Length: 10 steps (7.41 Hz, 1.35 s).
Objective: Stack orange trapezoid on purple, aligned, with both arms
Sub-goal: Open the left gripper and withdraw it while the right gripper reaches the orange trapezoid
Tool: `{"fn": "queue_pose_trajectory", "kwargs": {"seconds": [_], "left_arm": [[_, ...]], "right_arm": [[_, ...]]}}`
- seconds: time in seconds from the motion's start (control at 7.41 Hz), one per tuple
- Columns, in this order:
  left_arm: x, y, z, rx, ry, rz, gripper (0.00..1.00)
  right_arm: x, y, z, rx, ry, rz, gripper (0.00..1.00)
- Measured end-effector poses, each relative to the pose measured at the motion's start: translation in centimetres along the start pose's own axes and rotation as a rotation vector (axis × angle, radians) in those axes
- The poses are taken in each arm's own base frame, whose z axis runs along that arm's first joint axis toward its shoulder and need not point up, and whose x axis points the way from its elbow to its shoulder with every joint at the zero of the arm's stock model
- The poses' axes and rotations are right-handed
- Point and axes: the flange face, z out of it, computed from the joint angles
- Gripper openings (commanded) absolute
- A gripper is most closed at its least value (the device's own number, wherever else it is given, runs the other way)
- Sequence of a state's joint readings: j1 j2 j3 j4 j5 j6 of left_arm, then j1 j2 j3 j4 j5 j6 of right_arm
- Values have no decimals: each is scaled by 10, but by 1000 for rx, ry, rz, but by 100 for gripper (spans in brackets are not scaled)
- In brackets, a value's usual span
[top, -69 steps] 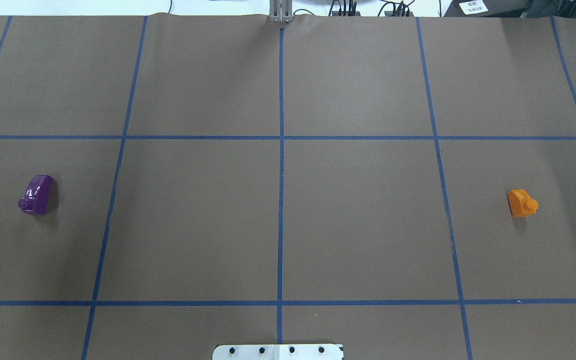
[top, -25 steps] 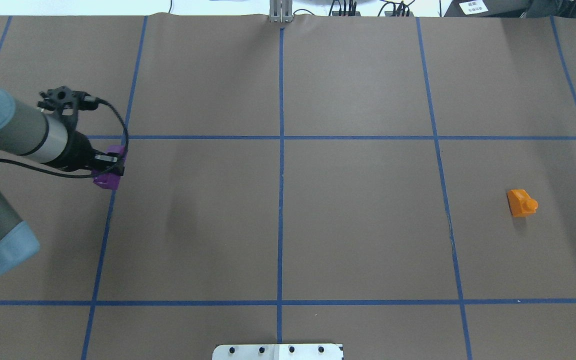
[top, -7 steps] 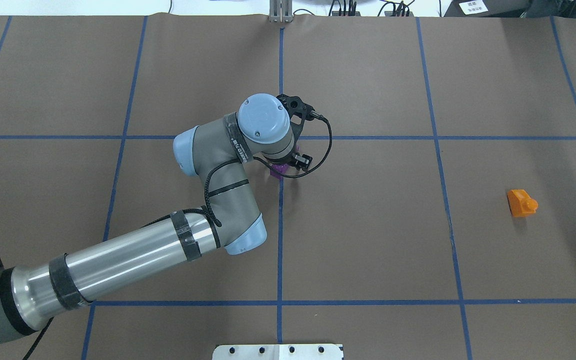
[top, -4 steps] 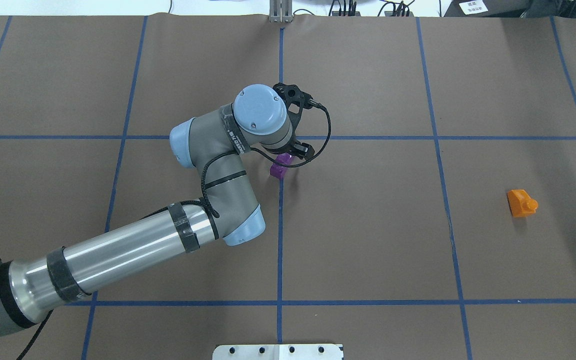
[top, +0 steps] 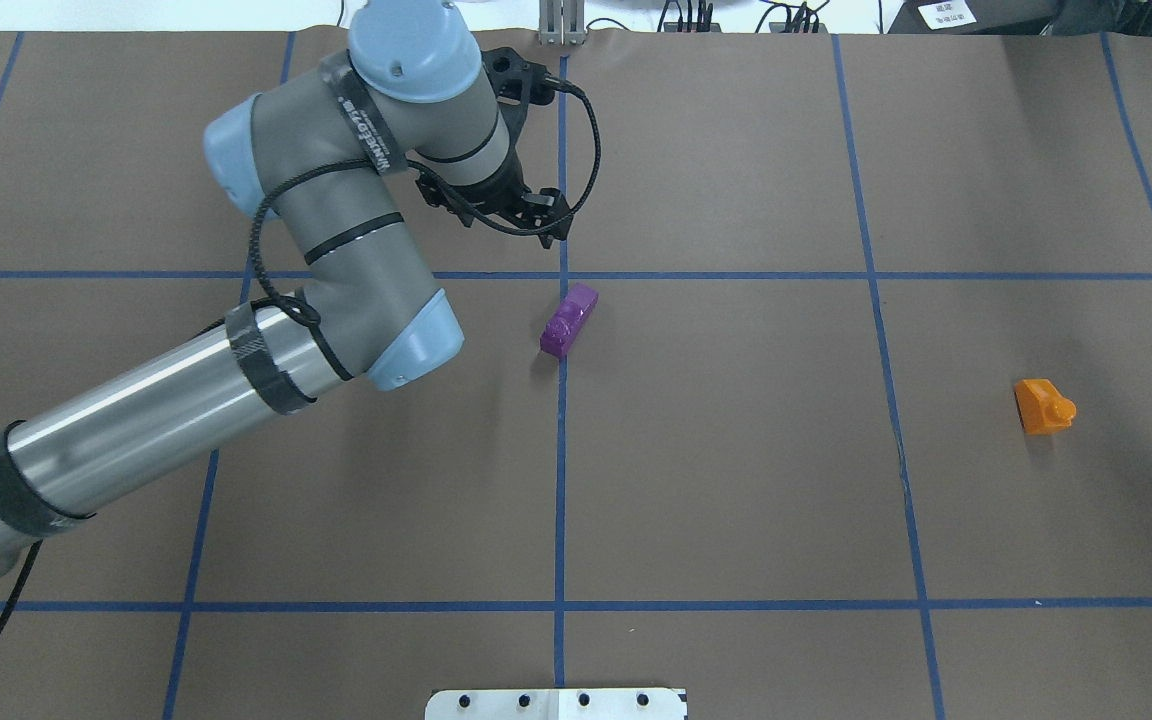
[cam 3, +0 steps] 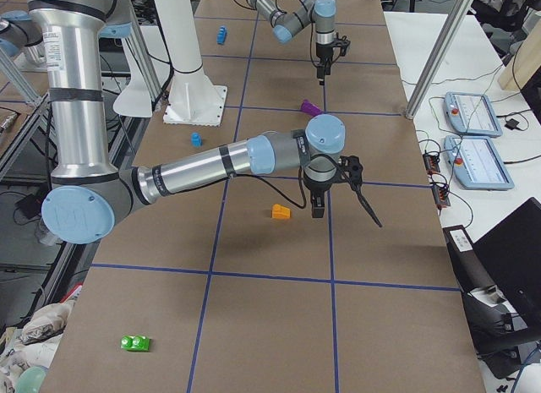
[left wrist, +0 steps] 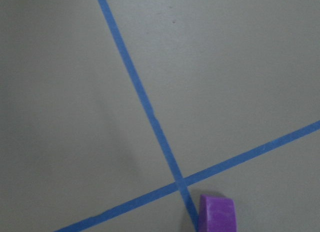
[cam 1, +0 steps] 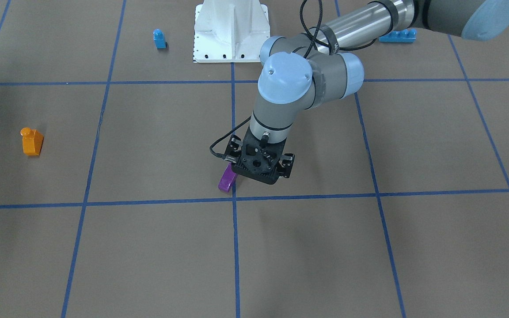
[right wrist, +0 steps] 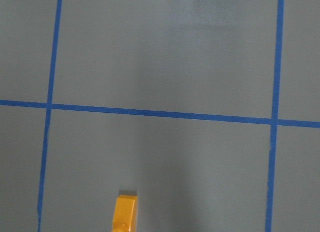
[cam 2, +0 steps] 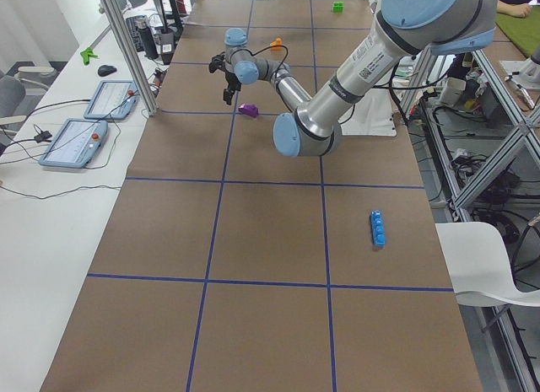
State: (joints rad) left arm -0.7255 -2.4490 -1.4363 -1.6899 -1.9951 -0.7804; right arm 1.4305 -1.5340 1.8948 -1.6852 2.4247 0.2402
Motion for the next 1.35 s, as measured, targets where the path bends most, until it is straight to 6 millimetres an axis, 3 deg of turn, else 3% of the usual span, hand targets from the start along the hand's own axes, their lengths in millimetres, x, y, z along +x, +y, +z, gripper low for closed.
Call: {"fn": "queue_pose_trajectory", "kwargs": {"seconds": [0.13,0.4,0.54,0.81,1.35], "left_arm": [[-29,19,-19,-2,-13,-15,100],[-75,44,-43,-4,-17,-41,100],[-83,49,-46,-7,-14,-46,100],[-87,51,-47,-10,-13,-49,100],[-89,51,-46,-10,-15,-50,100]], "right_arm": [[-29,8,6,4,21,13,100],[-47,49,43,54,55,22,100],[-54,69,69,69,58,39,100],[-71,90,109,48,70,49,100],[-81,95,189,5,101,28,100]]}}
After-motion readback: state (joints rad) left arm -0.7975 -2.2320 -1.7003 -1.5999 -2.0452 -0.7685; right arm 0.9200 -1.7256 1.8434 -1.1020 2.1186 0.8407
